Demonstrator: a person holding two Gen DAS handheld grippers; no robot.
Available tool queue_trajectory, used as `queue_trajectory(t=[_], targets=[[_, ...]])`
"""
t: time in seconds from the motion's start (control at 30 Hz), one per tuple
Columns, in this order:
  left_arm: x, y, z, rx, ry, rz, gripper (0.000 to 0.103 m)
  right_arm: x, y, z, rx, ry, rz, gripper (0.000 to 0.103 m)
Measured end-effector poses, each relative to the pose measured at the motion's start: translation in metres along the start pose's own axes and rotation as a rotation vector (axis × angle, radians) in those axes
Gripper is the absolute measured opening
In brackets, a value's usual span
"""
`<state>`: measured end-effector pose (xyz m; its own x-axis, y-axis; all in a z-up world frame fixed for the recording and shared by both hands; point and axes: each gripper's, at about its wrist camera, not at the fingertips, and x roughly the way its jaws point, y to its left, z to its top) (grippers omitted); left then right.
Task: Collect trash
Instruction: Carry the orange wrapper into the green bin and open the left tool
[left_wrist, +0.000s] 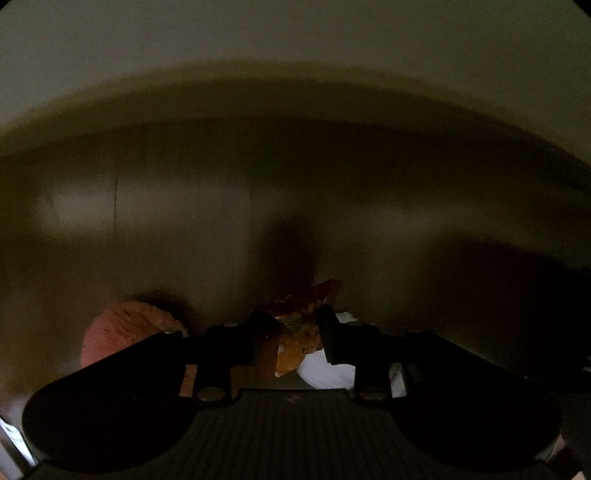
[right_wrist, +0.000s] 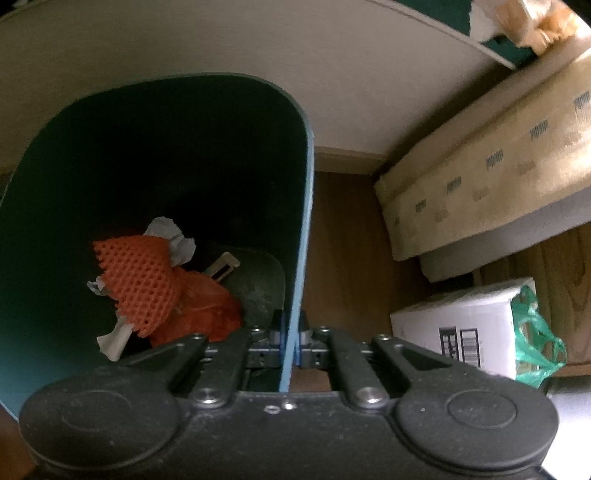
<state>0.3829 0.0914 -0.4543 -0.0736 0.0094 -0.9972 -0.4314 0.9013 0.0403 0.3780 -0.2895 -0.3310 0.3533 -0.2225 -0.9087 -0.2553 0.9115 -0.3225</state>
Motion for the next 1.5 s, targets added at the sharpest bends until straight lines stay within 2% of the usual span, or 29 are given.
queue_trajectory(t=[0.17,0.33,0.57,0.7,0.93,1.1,1.2,1.3,1.5], targets=[[-0.048,-0.029,-0.015,0.083,-0.046,-0.039,0.029,-0.005,0.006,0.003,-0.051,-0.045,0.008,0.003],[-0.099,-0.085,-0.049,0.286,-0.114,-0.096,0.029,-0.002,0.001,0.003,-0.031,-0.050,0.016,0.001],[-0.182,-0.148,-0.096,0.460,-0.238,-0.270,0.029,0.004,-0.005,0.001,0.024,-0.049,0.008,0.001],[-0.212,-0.194,-0.101,0.544,-0.295,-0.334,0.029,0.012,-0.022,-0.006,0.091,-0.036,-0.003,0.001],[-0.202,-0.282,-0.102,0.692,-0.319,-0.354,0.029,0.023,-0.054,-0.017,0.208,-0.047,-0.030,0.002],[-0.185,-0.332,-0.095,0.744,-0.281,-0.349,0.029,0.023,-0.061,-0.020,0.239,-0.060,-0.014,0.001],[-0.170,-0.360,-0.094,0.760,-0.240,-0.303,0.029,0.021,-0.062,-0.021,0.232,-0.067,-0.003,0.001],[-0.157,-0.366,-0.093,0.759,-0.214,-0.267,0.029,0.022,-0.061,-0.020,0.229,-0.067,-0.003,0.002],[-0.148,-0.364,-0.093,0.728,-0.176,-0.267,0.030,0.019,-0.060,-0.020,0.226,-0.067,0.003,0.002]])
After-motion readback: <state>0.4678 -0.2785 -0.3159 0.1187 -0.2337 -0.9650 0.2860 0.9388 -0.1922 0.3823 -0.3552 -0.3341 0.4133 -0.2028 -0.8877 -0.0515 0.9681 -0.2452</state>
